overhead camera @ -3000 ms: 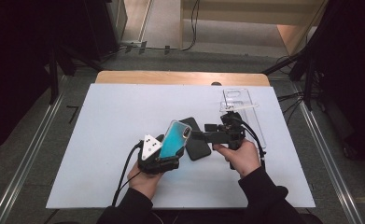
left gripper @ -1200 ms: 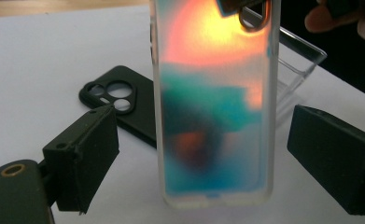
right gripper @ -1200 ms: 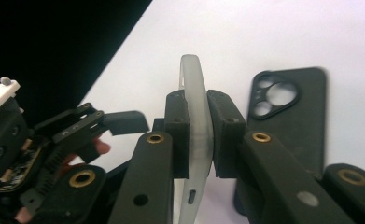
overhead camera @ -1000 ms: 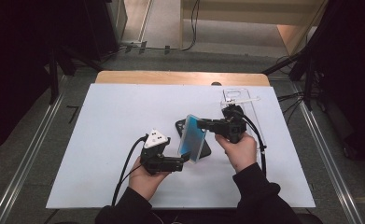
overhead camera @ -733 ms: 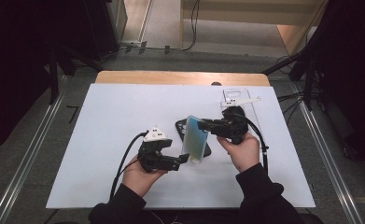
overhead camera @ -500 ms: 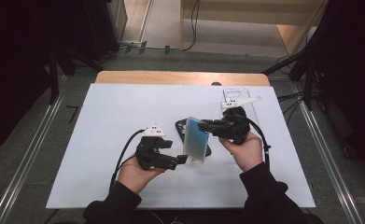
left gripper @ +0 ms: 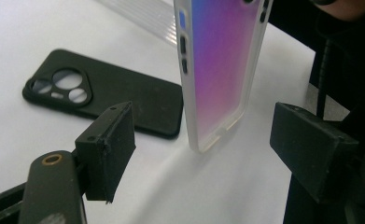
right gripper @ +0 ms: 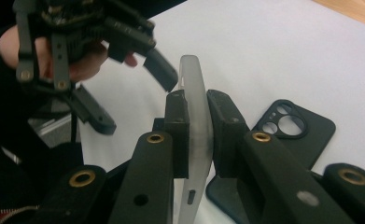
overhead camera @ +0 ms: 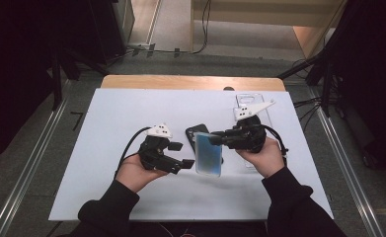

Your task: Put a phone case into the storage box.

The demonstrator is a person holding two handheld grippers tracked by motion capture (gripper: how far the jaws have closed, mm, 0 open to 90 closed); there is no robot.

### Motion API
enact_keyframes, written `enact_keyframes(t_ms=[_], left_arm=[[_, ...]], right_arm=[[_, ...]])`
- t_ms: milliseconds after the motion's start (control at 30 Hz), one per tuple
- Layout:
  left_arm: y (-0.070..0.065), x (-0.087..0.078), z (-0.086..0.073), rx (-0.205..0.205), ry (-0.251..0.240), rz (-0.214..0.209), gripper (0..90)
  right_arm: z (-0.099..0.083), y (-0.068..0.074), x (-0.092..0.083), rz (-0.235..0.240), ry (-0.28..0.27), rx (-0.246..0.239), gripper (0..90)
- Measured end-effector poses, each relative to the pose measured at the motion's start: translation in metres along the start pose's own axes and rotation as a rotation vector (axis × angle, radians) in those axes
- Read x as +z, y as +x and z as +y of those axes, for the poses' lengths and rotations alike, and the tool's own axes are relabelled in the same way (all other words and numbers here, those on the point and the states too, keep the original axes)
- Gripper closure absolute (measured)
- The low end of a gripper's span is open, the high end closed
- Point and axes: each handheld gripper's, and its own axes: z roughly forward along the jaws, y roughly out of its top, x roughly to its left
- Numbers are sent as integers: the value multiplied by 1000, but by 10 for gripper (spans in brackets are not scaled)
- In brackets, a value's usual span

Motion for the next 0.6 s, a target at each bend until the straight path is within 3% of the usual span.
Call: enact_keyframes(t_ms=[200,433,600], left_arm=[[4,-7,4,61,-17,-57,266],[8,-8,6,53,-20,-108,282],[8,-7,7,76,-21,-150,324]], right_arm=[[1,1,2,60,-4,-19,770],[0,7,6,101,3,-50,770],[1,11,10,135,9,-75,770]])
